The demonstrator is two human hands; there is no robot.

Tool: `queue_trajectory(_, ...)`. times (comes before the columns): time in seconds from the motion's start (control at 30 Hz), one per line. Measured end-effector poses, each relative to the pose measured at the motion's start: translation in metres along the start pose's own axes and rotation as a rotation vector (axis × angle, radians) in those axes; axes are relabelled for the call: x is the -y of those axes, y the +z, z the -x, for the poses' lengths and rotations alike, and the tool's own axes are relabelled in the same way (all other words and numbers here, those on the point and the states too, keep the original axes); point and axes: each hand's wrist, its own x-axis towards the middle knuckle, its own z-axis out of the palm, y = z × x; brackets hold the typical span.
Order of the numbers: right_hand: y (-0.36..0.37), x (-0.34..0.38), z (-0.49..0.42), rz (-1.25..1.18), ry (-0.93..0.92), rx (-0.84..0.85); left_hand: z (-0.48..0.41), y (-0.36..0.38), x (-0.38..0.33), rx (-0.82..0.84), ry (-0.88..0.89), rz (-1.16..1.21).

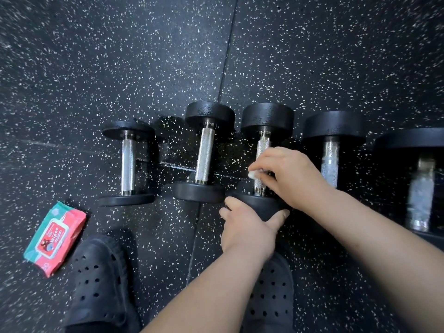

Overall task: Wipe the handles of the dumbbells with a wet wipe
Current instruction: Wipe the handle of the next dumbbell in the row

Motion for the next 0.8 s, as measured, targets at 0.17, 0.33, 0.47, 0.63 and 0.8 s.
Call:
queue_trajectory(0.17, -0.004, 0.004, 0.011, -0.054, -0.001, 0.091, 0.001, -0.003, -0.001, 0.027, 0.007, -0.004)
queue_trajectory(0.33, -0.005, 0.005, 0.005, -0.072, 0.036, 0.149, 0.002, -0.001, -0.001, 0.021, 0.002, -0.011)
queue_trajectory(0.47, -0.008, 0.006, 0.003, -0.085, 0.060, 0.260, 0.000, -0.001, -0.001, 0.023, -0.001, 0.000)
queue_trajectory(0.63, -0.008, 0.001, 0.002, -0.096, 0.084, 0.228, 0.000, -0.001, -0.001, 0.019, 0.001, -0.004)
queue_trajectory(0.8, -0.014, -0.004, 0.010, -0.150, 0.166, 0.309, -0.002, -0.002, 0.001, 0.036, 0.010, 0.002)
